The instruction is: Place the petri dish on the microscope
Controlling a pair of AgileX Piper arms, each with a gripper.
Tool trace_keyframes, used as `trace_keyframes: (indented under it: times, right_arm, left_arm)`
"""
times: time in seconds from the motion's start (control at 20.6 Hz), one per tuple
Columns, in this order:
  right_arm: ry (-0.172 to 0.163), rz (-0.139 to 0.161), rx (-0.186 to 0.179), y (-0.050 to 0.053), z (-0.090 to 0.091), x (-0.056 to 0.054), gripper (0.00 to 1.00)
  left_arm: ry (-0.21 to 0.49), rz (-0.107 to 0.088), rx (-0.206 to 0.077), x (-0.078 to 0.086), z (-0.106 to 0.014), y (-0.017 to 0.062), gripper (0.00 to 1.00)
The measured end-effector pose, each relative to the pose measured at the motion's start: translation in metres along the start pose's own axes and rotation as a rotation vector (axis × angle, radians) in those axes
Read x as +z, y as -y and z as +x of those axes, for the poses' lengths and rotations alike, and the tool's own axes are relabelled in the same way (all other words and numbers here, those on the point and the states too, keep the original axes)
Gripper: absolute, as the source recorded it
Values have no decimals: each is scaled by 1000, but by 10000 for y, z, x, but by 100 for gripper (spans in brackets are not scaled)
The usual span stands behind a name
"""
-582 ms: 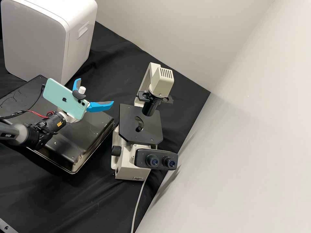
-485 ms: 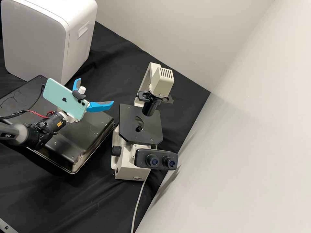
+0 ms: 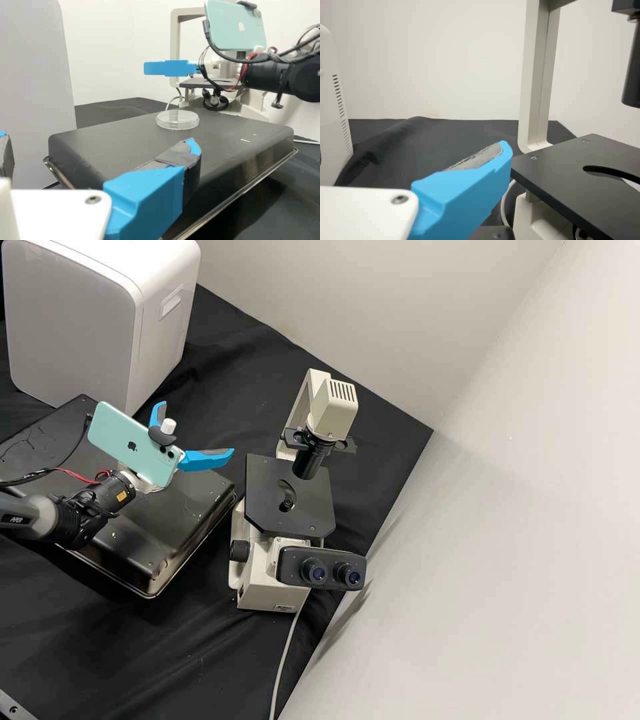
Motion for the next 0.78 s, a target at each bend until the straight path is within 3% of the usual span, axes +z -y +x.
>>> trace_keyframes:
  times: [0.34, 0.53, 0.78]
  right_arm:
    - [8, 0, -19, 126, -198, 95, 100]
    - [-10, 0, -18, 196, -291, 123, 100]
    - [3, -18, -54, 342, -373, 182, 100]
  left_arm:
    - [-8, 0, 2, -14, 2, -4, 100]
    - [-14, 0, 4, -25, 3, -7, 100]
    - [-16, -2, 14, -29, -1, -22, 100]
